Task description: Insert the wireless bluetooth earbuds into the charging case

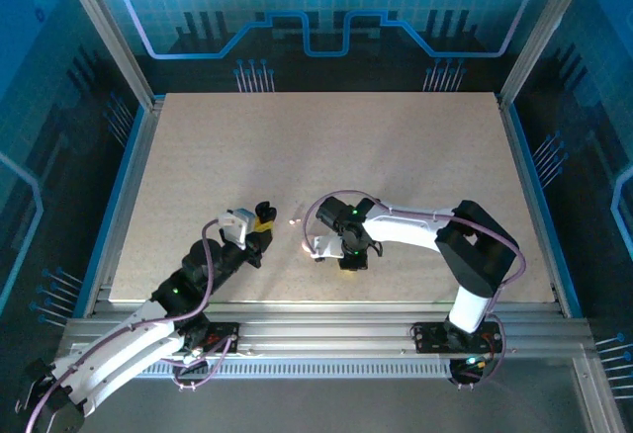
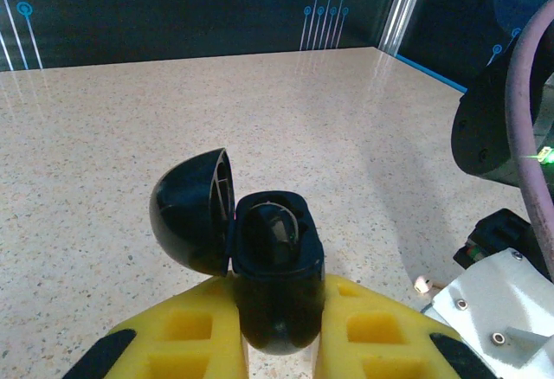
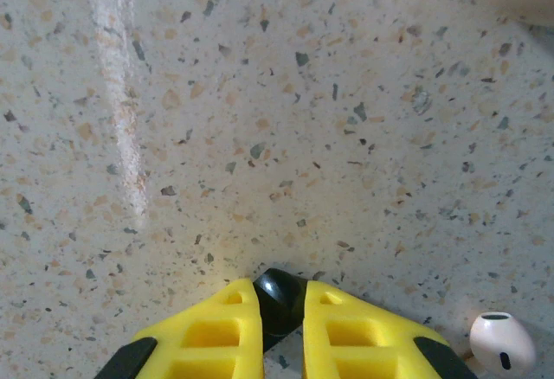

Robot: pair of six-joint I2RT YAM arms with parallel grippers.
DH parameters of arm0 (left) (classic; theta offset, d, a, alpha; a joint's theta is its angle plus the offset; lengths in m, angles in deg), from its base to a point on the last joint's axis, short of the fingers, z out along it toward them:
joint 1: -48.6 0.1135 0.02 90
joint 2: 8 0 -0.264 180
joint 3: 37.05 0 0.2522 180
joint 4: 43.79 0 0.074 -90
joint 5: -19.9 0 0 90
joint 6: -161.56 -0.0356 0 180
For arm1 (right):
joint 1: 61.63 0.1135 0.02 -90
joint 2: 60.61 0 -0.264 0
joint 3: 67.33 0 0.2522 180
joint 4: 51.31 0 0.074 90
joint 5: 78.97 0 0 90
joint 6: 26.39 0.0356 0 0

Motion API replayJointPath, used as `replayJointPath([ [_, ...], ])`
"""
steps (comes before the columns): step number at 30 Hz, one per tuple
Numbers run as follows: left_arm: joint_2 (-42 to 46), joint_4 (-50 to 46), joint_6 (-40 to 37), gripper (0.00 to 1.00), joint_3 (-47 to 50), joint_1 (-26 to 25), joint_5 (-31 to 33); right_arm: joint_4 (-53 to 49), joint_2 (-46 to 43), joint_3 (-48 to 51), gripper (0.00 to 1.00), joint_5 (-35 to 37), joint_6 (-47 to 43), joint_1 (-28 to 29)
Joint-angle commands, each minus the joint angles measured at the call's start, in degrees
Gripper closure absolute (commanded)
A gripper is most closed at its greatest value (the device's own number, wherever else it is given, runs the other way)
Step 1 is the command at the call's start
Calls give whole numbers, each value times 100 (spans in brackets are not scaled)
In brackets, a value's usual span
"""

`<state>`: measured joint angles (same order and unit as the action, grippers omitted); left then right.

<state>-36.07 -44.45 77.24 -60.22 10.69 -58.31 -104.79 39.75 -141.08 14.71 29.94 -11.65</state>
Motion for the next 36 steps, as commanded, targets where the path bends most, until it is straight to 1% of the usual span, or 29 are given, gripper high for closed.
replayJointPath([
  [1, -22, 73, -57, 92, 62, 47, 42, 152, -54, 156, 89, 144, 158, 41],
  [5, -219, 301, -55, 92, 101, 47, -73, 381, -510, 309, 89, 128, 406, -21],
  [9, -662, 741, -36, 92, 132, 47, -366, 842, -1140, 510, 89, 161, 735, -83],
  [16, -1747, 1849, -142, 92, 137, 48, -986, 2200, -2088, 870, 89, 151, 1155, -147],
  [19, -2098, 2124, -269, 92, 65, 54, -1231, 2716, -2323, 927, 89, 60, 1212, -172],
  [23, -2495, 2442, -378, 92, -23, 54, -1500, 3349, -2609, 1245, 88, -106, 1248, -230],
  [28, -2931, 2899, -468, 92, -111, 39, -1839, 4377, -3017, 1667, 88, -534, 1480, -320],
  [31, -3043, 3075, -493, 92, -147, 39, -1977, 4823, -3173, 1861, 88, -728, 1623, -346],
  [36, -3138, 3259, -447, 92, -227, 38, -2092, 5479, -3147, 2064, 88, -1045, 1918, -359],
])
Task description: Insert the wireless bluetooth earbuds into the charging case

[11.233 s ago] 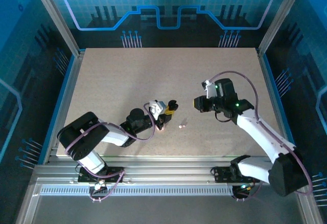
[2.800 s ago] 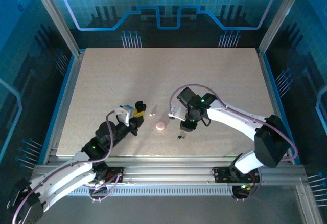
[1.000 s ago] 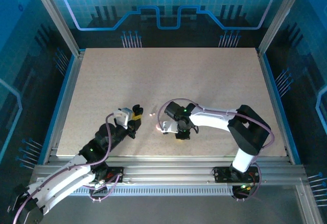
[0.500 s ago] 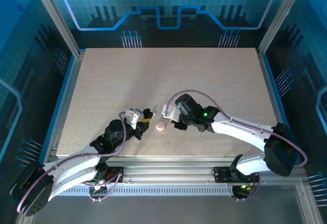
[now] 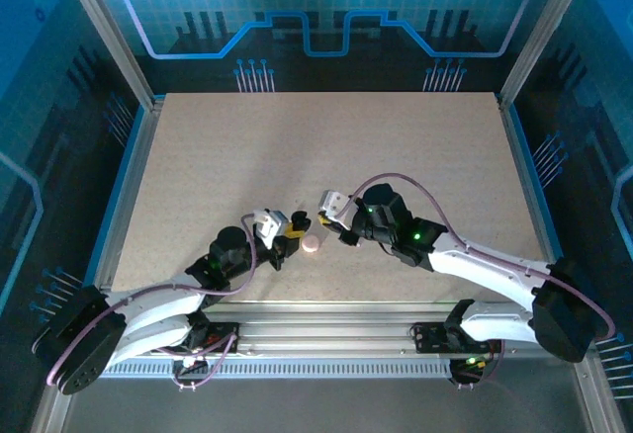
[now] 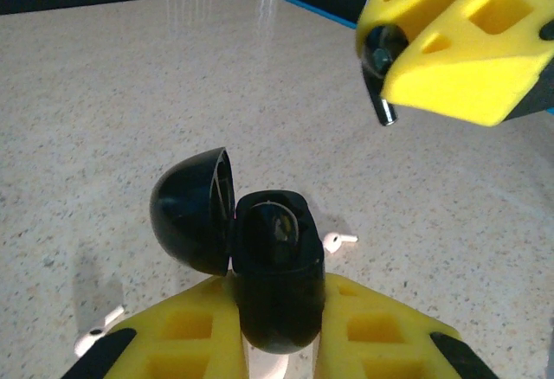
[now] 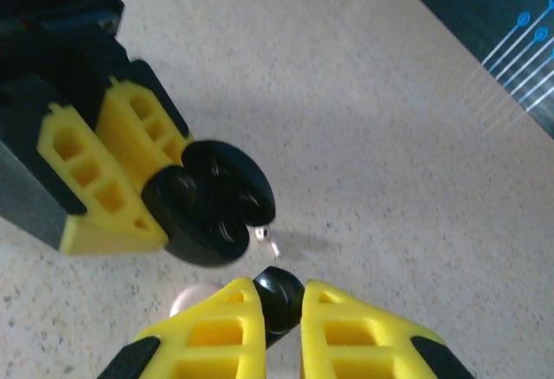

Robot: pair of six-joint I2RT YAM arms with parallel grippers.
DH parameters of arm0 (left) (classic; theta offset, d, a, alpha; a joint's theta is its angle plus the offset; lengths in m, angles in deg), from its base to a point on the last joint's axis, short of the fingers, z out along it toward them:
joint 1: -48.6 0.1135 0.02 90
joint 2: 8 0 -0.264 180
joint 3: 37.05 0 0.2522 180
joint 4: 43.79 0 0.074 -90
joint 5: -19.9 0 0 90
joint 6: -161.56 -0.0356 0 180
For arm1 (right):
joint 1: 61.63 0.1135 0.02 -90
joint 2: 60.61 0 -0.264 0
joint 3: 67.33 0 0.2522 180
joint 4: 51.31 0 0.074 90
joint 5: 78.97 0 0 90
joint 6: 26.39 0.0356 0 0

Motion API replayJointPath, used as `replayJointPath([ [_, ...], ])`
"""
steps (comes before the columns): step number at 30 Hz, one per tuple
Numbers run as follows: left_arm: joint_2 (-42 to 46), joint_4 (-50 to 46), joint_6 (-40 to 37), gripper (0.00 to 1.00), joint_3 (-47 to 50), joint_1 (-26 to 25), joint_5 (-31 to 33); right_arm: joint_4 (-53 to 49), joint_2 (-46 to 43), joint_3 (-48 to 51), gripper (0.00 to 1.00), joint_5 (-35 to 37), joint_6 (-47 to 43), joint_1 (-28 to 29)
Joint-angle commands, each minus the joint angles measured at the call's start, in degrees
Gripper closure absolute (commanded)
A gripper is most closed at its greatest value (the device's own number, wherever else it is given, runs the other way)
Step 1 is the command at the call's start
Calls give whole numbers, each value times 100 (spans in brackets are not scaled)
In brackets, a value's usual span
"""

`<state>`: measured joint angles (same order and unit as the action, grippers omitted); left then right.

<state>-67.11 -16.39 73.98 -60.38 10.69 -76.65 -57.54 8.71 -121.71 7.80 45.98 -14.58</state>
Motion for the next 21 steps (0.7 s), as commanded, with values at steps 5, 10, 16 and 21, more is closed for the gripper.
replayJointPath([
  [5, -48, 573, -65, 92, -273, 27, -284, 1444, 206, 187, 88, -633, 622, -87],
  [10, 43, 568, -31, 92, -301, 13, -295, 1800, 376, 203, 88, -740, 790, -102],
  [16, 158, 555, -6, 92, -336, 12, -281, 2078, 447, 254, 88, -844, 918, -160],
  [21, 241, 589, 35, 92, -329, 12, -233, 2116, 469, 299, 88, -890, 954, -187],
])
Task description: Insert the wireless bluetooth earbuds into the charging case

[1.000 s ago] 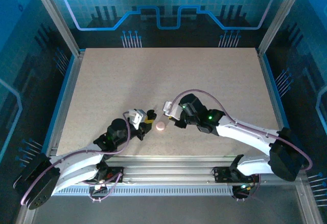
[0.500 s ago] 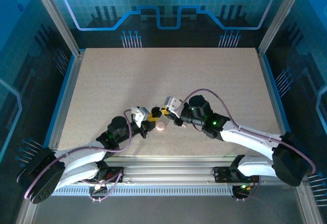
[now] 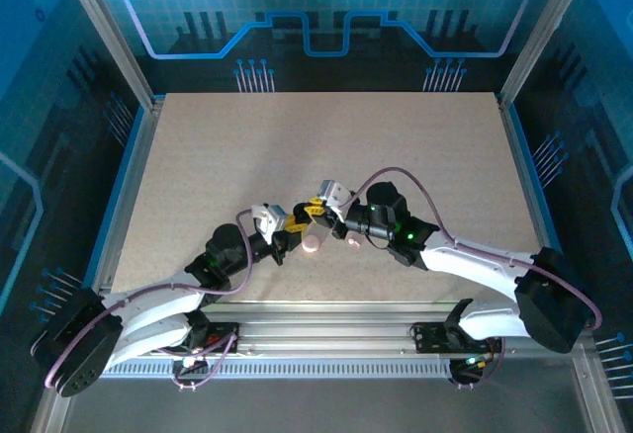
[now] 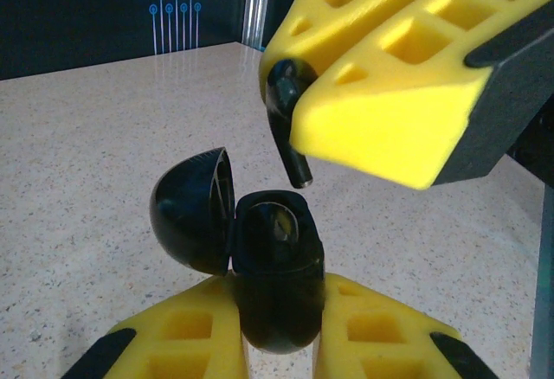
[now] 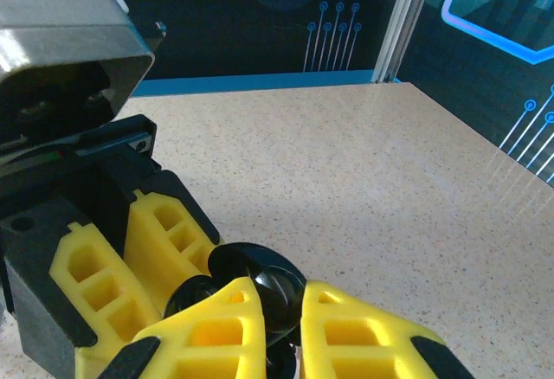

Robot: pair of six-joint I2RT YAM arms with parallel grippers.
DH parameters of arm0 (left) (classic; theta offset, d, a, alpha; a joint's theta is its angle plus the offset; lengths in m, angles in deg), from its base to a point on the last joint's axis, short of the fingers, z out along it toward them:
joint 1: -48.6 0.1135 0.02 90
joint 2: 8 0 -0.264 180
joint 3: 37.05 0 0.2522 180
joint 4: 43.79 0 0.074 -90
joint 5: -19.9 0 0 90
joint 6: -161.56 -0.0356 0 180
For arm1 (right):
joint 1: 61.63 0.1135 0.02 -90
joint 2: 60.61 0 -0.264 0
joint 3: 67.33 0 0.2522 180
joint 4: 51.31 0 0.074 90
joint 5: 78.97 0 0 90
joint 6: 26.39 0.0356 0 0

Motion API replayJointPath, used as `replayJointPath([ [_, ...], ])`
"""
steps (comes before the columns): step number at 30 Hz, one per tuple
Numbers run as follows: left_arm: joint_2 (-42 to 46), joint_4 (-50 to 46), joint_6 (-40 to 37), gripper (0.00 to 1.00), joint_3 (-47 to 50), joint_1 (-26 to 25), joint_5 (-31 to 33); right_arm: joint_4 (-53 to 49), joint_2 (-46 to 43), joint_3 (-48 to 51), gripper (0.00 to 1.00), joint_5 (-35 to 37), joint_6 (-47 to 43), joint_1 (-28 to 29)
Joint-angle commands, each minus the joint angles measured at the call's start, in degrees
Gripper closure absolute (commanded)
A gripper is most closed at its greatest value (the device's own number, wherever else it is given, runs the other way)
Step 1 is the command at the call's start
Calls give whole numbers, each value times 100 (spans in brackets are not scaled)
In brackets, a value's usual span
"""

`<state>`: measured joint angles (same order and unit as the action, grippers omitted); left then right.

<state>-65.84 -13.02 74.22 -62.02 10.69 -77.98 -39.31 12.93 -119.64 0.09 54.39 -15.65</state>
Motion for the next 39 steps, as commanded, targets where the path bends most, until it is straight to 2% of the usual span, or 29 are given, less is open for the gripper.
replayJointPath([
  [1, 131, 269, 24, 92, -163, 16, -91, 303, 61, 106, 88, -119, 121, -73],
  [19, 248, 380, 126, 92, -197, 16, -38, 556, 125, 238, 88, -161, 233, -122],
  [39, 313, 493, 68, 92, -209, 14, 94, 450, -10, 392, 87, -681, 265, -190],
])
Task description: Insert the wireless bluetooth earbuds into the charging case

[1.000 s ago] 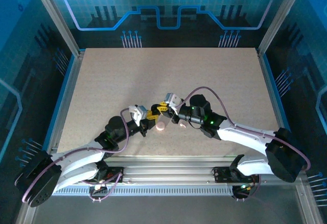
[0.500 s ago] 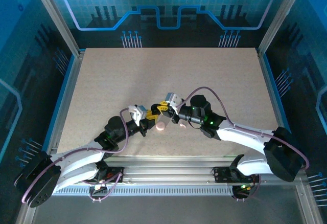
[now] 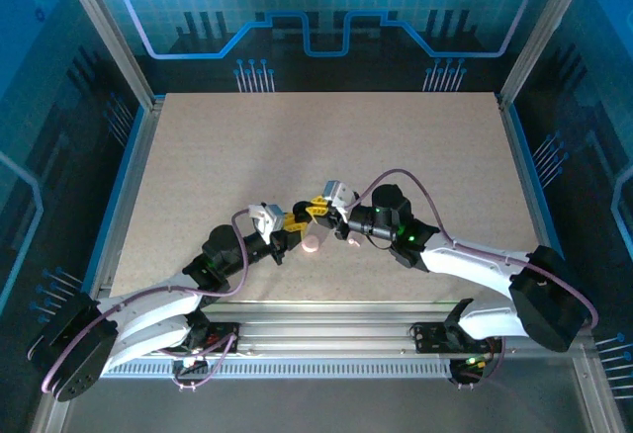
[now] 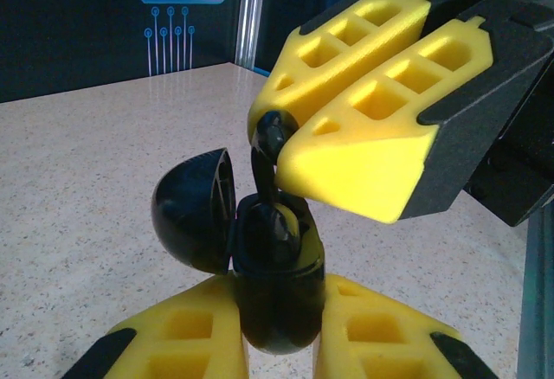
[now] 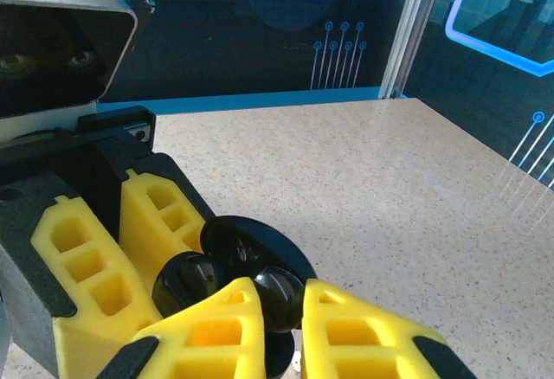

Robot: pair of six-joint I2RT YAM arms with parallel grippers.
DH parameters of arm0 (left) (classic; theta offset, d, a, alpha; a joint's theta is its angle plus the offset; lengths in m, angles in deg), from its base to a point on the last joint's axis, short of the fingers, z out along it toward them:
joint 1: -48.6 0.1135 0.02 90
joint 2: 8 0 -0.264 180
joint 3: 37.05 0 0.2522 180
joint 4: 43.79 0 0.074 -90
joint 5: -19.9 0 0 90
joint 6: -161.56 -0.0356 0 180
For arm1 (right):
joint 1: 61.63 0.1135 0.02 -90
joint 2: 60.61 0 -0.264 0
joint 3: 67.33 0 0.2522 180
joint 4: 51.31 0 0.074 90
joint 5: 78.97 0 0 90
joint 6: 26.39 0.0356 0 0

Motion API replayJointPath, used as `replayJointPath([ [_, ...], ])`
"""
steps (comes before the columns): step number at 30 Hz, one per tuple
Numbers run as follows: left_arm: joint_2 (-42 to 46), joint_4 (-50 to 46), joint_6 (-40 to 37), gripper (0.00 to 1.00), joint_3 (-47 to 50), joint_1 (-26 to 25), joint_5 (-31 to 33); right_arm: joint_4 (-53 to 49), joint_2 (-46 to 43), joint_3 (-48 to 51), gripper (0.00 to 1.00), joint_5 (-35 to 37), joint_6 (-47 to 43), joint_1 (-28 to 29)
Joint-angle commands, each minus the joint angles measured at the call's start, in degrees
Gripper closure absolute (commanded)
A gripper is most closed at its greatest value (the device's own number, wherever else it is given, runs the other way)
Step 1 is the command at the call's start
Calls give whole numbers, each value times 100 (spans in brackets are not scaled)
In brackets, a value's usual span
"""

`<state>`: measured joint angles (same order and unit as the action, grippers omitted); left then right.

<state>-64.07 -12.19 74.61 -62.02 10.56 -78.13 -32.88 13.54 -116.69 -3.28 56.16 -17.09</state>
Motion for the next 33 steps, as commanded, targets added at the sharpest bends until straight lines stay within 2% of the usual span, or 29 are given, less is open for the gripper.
replayJointPath([
  [1, 134, 406, 27, 92, -215, 26, 111, -210, -66, 92, 86, -355, 101, -50],
  [9, 158, 384, 7, 92, -232, 25, 91, -314, -39, 45, 81, -487, 138, -97],
  [21, 123, 254, -103, 92, -280, 25, 3, -568, 21, -157, 82, -780, 32, -107],
  [33, 138, 273, -111, 92, -303, 25, -58, -736, 139, -288, 79, -850, 33, -134],
])
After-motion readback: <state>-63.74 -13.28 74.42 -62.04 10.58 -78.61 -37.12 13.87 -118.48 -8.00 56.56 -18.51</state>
